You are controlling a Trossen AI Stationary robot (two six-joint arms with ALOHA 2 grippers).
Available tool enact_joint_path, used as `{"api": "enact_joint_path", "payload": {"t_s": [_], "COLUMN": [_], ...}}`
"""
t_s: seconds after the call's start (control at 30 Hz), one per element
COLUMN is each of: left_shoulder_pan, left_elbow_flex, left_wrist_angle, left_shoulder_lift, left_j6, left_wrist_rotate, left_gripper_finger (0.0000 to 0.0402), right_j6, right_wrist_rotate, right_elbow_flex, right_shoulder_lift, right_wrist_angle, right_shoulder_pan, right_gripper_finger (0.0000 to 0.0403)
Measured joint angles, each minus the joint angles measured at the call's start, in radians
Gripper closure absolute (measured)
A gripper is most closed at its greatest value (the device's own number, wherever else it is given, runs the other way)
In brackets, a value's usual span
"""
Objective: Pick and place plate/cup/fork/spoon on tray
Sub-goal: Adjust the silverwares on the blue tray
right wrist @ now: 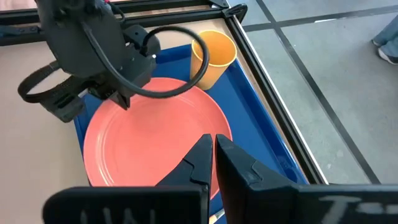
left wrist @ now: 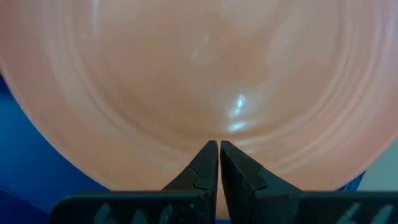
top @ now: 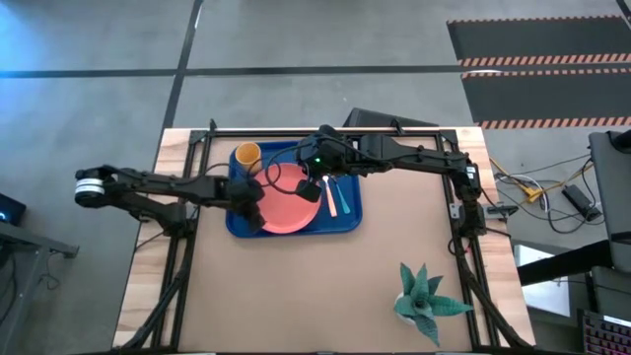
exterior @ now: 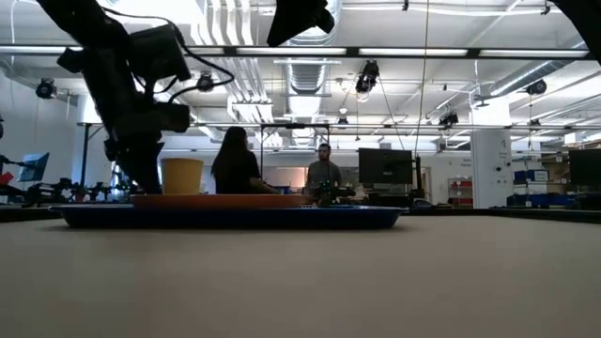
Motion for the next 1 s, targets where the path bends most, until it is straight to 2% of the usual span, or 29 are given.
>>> {"api": "enact_joint_path", "payload": {"t_s": [0.27, 0.4, 0.63, 0.8, 1.0], "left_shoulder_pan": [0.000, 0.001, 0.001, 0.001, 0.001], "left_elbow_flex": [0.056, 0.076, 0.084, 0.082, 0.084], "left_wrist_angle": [0.027, 0.027, 0.025, 0.024, 0.026], "left_shoulder_lift": [-0.080, -0.126, -0.202, -0.253, -0.301], "left_j6": [0.004, 0.006, 0.000, 0.000, 0.000], "left_wrist_rotate": [-0.038, -0.090, -0.122, -0.143, -0.153], "left_gripper_finger": [0.0402, 0.0402, 0.0402, 0.0402, 0.0402], "right_j6": [0.003, 0.011, 0.160, 0.300, 0.400], "right_wrist_rotate": [0.000, 0.000, 0.012, 0.026, 0.027], "right_elbow_flex": [0.000, 0.000, -0.021, -0.132, -0.331], "right_shoulder_lift": [0.000, 0.000, 0.000, 0.010, 0.020], "right_wrist_angle": [-0.015, -0.039, -0.222, -0.278, -0.222], "right_shoulder_pan": [0.000, -0.003, -0.007, -0.008, -0.008], "right_gripper_finger": [0.0394, 0.0394, 0.0394, 0.0394, 0.0394]}}
